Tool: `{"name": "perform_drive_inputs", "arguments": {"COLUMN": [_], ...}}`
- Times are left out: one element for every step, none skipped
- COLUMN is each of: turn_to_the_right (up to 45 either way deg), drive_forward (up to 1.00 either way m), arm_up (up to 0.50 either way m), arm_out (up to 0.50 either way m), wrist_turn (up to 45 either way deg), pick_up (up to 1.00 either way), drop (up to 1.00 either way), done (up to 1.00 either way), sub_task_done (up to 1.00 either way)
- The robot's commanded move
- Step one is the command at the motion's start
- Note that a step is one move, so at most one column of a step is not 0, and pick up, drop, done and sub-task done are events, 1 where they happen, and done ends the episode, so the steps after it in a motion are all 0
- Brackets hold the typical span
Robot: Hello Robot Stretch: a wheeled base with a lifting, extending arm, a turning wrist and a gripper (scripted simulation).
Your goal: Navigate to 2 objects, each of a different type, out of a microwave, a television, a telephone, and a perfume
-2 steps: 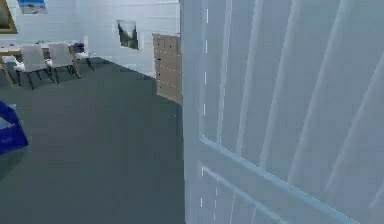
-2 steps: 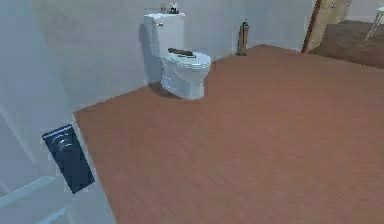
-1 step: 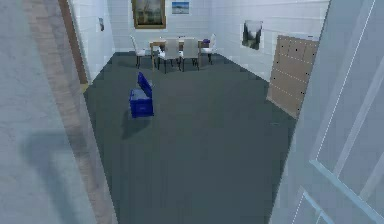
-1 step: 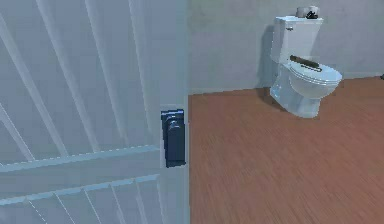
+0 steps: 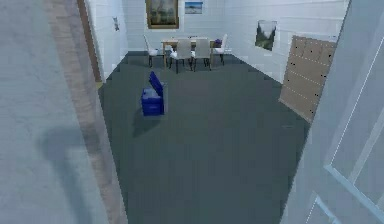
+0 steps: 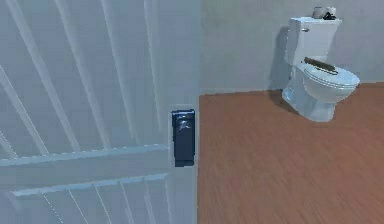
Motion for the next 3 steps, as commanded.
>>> {"name": "perform_drive_inputs", "arguments": {"turn_to_the_right": [0.0,0.0,-45.0], "drive_forward": [1.00,0.05,0.00], "arm_up": [0.00,0.00,0.00], "arm_out": [0.00,0.00,0.00], "wrist_turn": [0.0,0.0,0.0], "pick_up": [0.00,0.00,0.00], "drop": [0.00,0.00,0.00], "done": [0.00,0.00,0.00], "sub_task_done": [0.00,0.00,0.00]}}
